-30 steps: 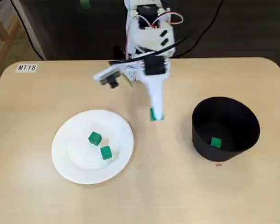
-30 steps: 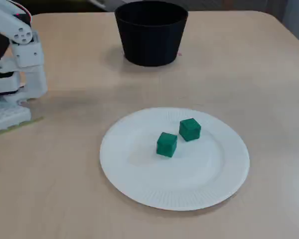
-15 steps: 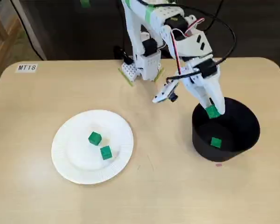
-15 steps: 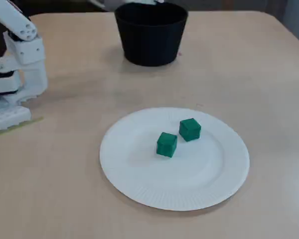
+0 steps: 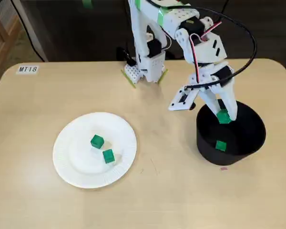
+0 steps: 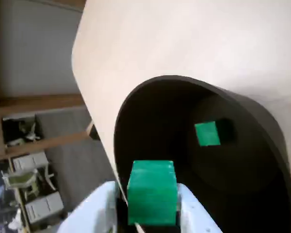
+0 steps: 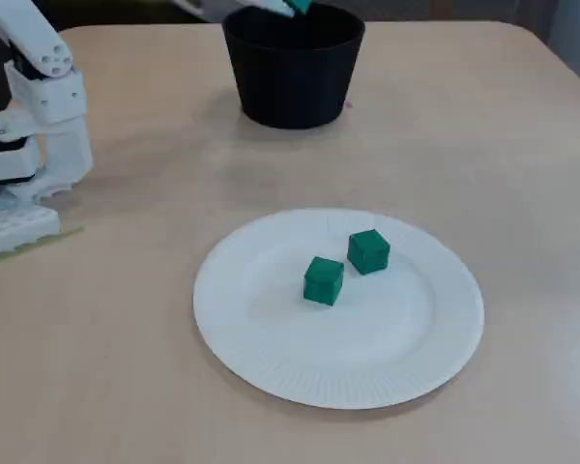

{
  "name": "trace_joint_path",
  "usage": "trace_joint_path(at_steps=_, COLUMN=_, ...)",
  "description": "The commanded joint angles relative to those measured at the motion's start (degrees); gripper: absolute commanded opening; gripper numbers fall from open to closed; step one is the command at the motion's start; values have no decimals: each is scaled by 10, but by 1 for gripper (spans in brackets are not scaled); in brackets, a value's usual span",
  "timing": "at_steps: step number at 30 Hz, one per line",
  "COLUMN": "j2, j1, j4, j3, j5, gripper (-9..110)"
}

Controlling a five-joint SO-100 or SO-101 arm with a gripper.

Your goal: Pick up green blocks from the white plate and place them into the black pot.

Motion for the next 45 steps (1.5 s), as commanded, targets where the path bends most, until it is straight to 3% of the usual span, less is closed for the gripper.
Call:
trace_joint_path(at_steps=1, j2=1, j1=-5, j4=5, j3=-31, j5=-11, gripper=32)
trace_joint_path(at_steps=5, j2=1, j1=4, j4=10, j3=-37, j5=-14, gripper=26)
trace_joint_path(at_steps=8, j2=-8, j1=31, j4=59, j3=-87, j5=-10, gripper=-2)
trace_joint_path(at_steps=16, j2=-102, j1=293, j4=293, j3=-285, j5=-18, gripper=-2)
trace_joint_path(at_steps=20, j2=-89, j1=446, j4=279, j3=-214, j5=11, gripper=-2)
trace_joint_path(at_steps=23, j2=-33, j1=521, j4=184, j3=-90, j5=33, gripper=-2)
trace_joint_path(at_steps=26, j2=-11, j1=551, j4=117, j3=-14, j5=43, gripper=-2)
trace_joint_path(at_steps=35, j2=-47, j1=592, j4=128, j3=-9, j5=108, gripper=-2)
trace_joint_path(at_steps=45, j2=-175, j1=625, j4=200, j3=-90, j5=91, gripper=19)
